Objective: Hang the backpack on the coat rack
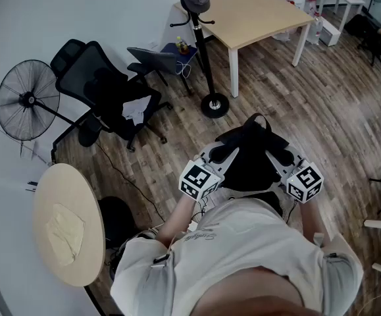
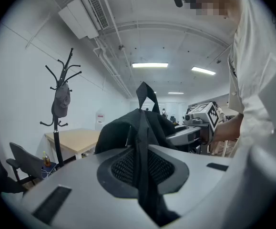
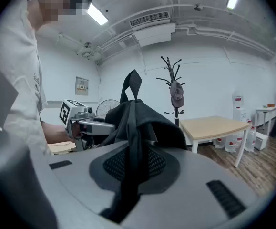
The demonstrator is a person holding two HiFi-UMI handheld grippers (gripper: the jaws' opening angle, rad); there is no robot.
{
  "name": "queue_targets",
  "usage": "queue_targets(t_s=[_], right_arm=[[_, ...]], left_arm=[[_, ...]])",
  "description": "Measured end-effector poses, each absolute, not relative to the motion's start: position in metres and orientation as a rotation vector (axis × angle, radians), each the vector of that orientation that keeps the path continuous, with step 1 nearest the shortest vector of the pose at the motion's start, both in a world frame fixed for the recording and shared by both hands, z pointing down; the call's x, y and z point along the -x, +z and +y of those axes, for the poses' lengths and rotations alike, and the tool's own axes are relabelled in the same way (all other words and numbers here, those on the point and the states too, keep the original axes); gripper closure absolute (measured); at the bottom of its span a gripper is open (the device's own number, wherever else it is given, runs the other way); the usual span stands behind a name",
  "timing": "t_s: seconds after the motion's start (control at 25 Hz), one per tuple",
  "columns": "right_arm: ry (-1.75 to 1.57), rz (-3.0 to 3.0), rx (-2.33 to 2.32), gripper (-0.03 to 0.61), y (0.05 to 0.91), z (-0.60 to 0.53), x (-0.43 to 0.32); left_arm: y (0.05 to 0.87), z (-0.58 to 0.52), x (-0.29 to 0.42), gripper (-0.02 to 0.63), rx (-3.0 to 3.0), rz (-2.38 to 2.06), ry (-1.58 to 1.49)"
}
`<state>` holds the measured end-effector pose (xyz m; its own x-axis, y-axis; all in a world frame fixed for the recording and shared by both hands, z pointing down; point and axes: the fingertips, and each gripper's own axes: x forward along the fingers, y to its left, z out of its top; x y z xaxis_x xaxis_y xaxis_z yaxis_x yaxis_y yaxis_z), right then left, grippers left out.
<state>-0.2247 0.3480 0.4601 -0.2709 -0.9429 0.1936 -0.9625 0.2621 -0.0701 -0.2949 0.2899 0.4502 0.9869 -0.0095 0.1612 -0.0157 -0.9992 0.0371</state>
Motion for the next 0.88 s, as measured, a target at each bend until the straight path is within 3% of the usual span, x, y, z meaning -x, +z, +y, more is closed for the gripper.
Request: queue_targets(t_s=[0.88], right_arm=[[0.449, -2.392, -1.838, 0.549, 0.497, 0.306, 0.169]], left_arm=[[0.485, 0.247, 0.238, 0.566, -3.009, 0.026, 0.379]])
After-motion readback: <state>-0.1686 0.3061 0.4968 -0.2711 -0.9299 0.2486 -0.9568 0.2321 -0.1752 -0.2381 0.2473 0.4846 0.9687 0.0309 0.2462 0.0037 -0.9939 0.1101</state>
